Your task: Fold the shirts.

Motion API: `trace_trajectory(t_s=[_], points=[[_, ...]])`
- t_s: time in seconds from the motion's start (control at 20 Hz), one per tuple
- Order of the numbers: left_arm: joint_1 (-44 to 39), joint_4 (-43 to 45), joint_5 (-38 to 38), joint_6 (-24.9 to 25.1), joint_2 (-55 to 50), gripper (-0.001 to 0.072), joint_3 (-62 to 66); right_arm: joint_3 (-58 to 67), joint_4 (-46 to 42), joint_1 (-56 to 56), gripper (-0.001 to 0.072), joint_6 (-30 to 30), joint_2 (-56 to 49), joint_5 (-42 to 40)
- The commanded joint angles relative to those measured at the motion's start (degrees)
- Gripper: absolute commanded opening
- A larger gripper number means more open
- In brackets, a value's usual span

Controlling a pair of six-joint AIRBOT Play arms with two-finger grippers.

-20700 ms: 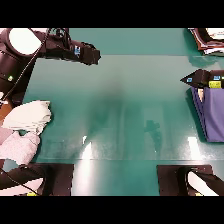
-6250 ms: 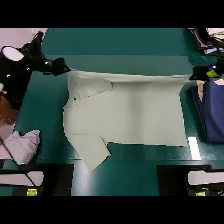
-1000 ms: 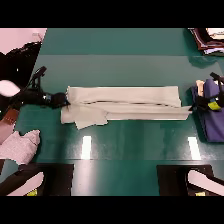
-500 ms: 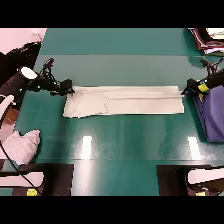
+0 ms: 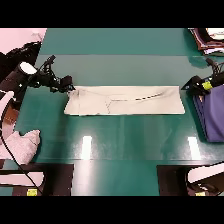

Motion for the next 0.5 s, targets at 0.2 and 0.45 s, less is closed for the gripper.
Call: trace_trajectory(t_s=[0.2,0.45], points=[[-4.8,-4.7,-2.7,2.6,-0.2,0.0028,0.8,-12.4,5.6,-4.9,0.0502,-5.9,-1.2,-1.7],[-13.2,-4.7,4.2,2.2,-1.0,0.0027,1.7,-10.6,9.5,0.3,0.0267,-6.9,-5.1,-2.3]])
